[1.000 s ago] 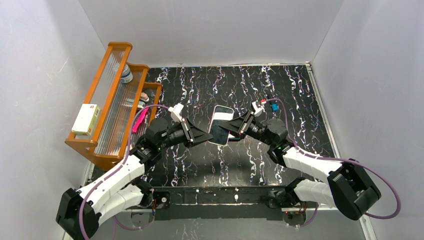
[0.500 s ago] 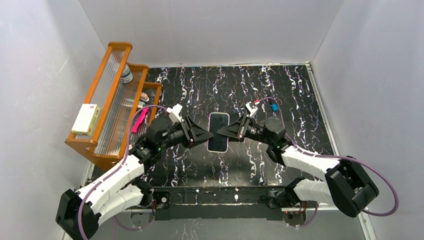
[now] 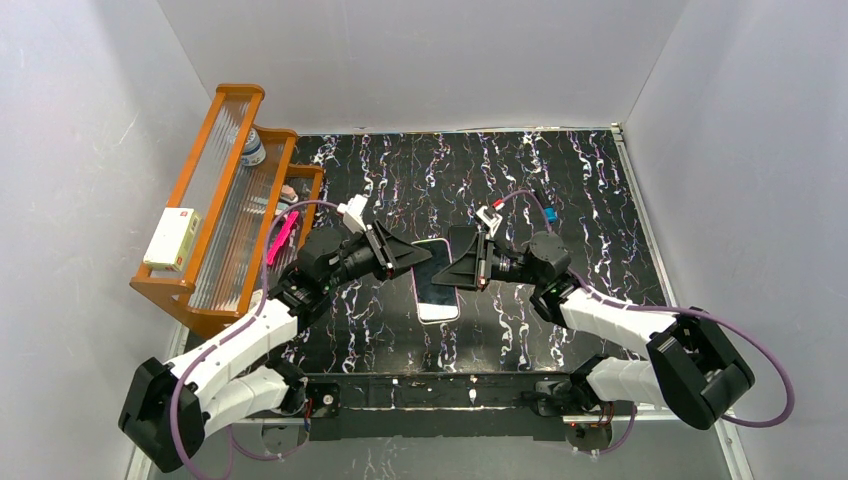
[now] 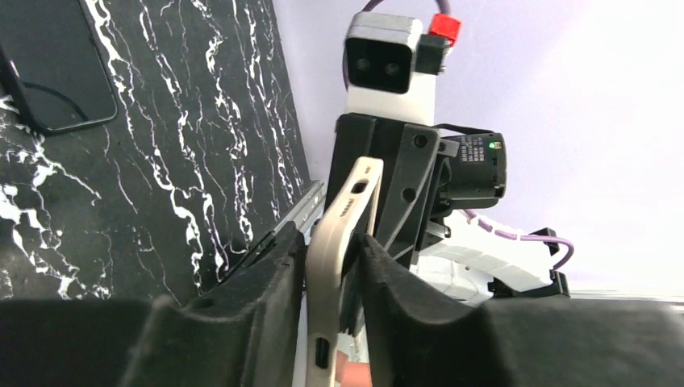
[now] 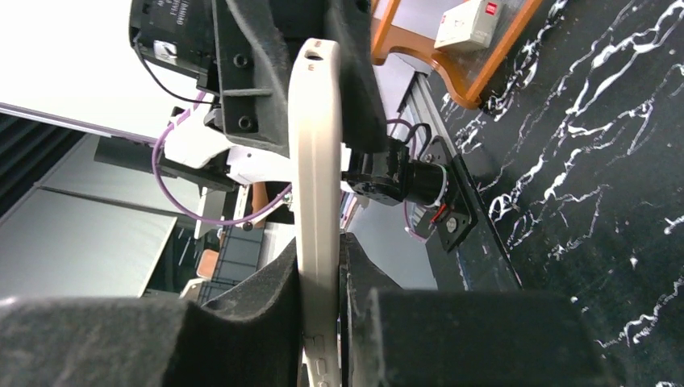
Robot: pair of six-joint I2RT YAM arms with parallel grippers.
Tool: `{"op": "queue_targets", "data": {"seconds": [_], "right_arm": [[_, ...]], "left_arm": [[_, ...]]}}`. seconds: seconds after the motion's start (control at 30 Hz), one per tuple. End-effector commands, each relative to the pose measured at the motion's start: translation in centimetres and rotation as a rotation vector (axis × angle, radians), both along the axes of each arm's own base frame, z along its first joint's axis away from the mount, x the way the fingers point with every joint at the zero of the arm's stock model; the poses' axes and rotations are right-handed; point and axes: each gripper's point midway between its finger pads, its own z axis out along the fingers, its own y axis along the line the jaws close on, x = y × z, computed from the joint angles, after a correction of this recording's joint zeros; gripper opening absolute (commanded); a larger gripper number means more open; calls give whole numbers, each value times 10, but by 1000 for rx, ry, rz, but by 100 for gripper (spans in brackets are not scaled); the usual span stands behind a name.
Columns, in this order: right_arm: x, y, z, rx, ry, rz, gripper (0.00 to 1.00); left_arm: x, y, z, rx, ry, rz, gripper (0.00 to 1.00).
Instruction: Put the phone into the phone case
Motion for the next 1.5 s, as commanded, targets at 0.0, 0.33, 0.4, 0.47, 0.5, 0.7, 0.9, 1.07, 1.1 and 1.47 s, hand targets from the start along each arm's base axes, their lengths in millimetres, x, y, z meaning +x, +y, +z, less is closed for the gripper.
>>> {"op": "queue_targets", "data": {"seconds": [0.0,0.33,0.4,0.47,0.5,0.7,0.9,1.07,1.1,1.47], "right_arm": [[-5,2,35,87,-128,40,29],[-15,-8,2,20,-44,35,68],[-20,-10,-4,8,-27,43,68],[-24,-12,-9,-3,-14,60,68],[-27,-13,-11,-7,-5,68,67],[-33,-19,-16,-16,10,63,47],[-32,-20,-23,-37,52,40,26],[-29,-19,-22,-42,83,29,5],[-28,-19,-22,-43,89,28,4],[-16,-23,-34,-125,54,-57,65]], "left_arm": [[0,-4,18,-86,-43,-16,18],[12,4,26,-100,-110,67,0],[14,4,29,-106,-131,75,0],[15,4,34,-109,-154,81,0],[15,5,35,-108,-163,84,0],[16,7,30,-90,-176,93,0],[21,12,15,-21,-188,126,0],[24,18,-2,117,-210,128,0],[24,18,-3,130,-215,128,0],[20,8,-8,134,-147,63,0]]}}
